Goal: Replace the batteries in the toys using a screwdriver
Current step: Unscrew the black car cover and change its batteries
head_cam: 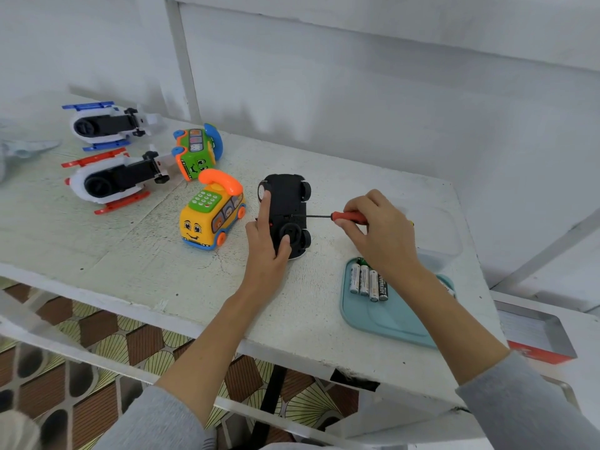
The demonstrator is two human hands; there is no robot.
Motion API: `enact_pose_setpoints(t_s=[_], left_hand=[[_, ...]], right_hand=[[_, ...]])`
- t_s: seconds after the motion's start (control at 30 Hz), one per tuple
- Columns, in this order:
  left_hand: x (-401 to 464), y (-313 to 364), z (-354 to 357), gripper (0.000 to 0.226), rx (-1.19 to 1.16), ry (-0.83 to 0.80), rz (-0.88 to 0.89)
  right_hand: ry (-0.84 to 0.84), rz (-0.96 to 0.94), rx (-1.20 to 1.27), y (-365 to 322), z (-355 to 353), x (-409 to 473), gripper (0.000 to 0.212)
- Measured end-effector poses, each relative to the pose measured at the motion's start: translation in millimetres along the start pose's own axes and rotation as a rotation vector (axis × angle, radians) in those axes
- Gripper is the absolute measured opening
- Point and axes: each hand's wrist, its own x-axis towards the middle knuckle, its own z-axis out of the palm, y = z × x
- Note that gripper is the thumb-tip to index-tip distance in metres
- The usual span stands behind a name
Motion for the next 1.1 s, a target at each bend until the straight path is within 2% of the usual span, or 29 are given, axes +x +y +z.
enact_pose_setpoints(t_s=[0.2, 0.37, 0.6, 0.87, 0.97, 1.1], left_hand=[[0.2, 1.1, 0.3, 0.070, 0.001, -0.005, 0.011], [0.0, 0.5, 0.1, 0.071, 0.003, -0.012, 0.003], [0.0, -0.3, 0.4, 0.071, -0.010, -0.022, -0.001], [3.9, -5.8, -5.2, 0.075, -0.125, -0.002, -0.065], [3.5, -2.5, -7.3, 0.072, -0.193, 0.004, -0.082], [3.2, -0.1, -9.8, 0.071, -0.256, -0.011, -0.074]], right_hand=[[-0.087, 0.027, 0.041, -1.2, -1.6, -1.9, 0.022], [-0.068, 0.010, 0.017, -4.2, -3.2, -3.1, 0.013], [-0.205, 0.111, -0.094, -3.7, -6.7, -4.9, 0.029], [-0.226, 0.167, 0.018, 2.4, -16.7, -11.4, 0.015], [-0.329, 0.160, 0.039, 8.5, -20.1, -17.5, 0.010], [-0.551, 0.122, 0.146, 8.5, -14.6, -24.8, 0.010]])
